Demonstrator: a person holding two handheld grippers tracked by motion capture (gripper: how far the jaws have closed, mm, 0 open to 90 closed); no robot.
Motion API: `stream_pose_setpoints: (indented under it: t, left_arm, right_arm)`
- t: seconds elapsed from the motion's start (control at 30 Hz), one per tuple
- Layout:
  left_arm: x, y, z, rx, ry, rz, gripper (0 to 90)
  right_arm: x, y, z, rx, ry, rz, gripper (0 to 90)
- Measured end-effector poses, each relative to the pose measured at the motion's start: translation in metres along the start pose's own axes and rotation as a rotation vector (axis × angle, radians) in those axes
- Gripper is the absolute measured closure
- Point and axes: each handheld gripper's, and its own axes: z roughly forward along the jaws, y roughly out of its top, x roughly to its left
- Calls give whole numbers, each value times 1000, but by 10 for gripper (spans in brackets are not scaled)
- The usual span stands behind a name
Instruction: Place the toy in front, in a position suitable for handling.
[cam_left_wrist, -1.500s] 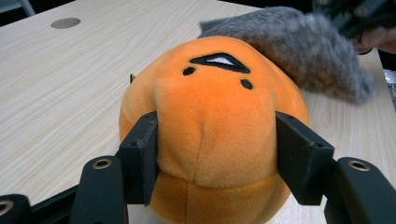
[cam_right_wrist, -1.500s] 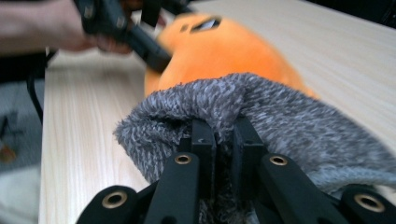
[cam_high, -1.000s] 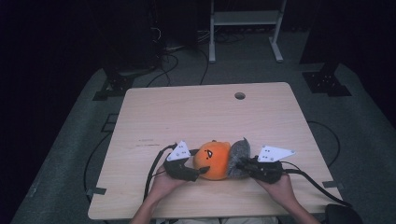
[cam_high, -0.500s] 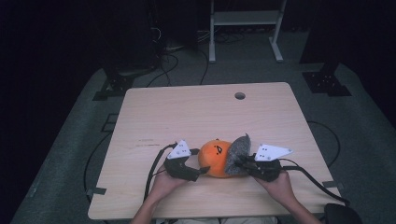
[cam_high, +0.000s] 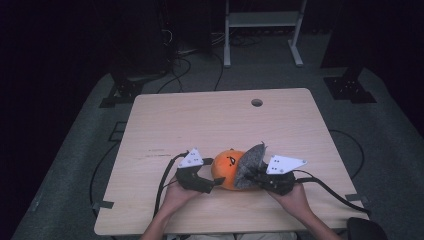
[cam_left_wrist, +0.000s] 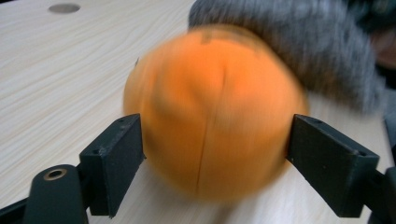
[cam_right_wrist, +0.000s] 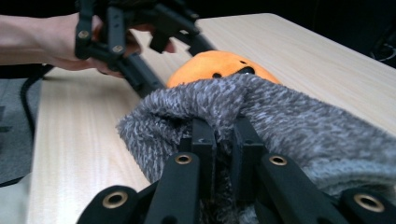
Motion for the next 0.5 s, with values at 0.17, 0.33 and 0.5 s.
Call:
stream_pose_setpoints:
  t: [0.17,0.33,0.5]
  left_arm:
    - [-1,-3,-1,26,38,51,398]
    - [0,-4,-3,20,34,52,421]
    - [-13,4,4,28,27,135,439]
  right_arm:
    - [9,9,10,-3,9,-37,815]
    - [-2,7,-1,2,-42,-25,816]
    - [5,-2,-7,20,-30,-35,816]
